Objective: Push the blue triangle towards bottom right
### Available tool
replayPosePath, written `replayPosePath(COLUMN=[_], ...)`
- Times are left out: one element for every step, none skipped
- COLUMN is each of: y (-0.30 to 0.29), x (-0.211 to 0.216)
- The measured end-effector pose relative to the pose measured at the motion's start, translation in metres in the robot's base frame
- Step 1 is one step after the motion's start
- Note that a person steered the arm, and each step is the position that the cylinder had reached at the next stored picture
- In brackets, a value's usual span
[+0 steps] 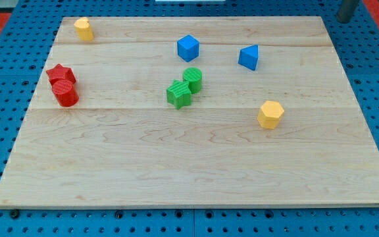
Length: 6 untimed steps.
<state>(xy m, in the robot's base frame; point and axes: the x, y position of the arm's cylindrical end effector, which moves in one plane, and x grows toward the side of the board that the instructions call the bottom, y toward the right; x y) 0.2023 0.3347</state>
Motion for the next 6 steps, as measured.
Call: replayPosePath(y=[0.0,0.001,0.002,0.01,-0.047,-0.117], x=[0.0,0.002,0.003,0.027,0.06,0.051])
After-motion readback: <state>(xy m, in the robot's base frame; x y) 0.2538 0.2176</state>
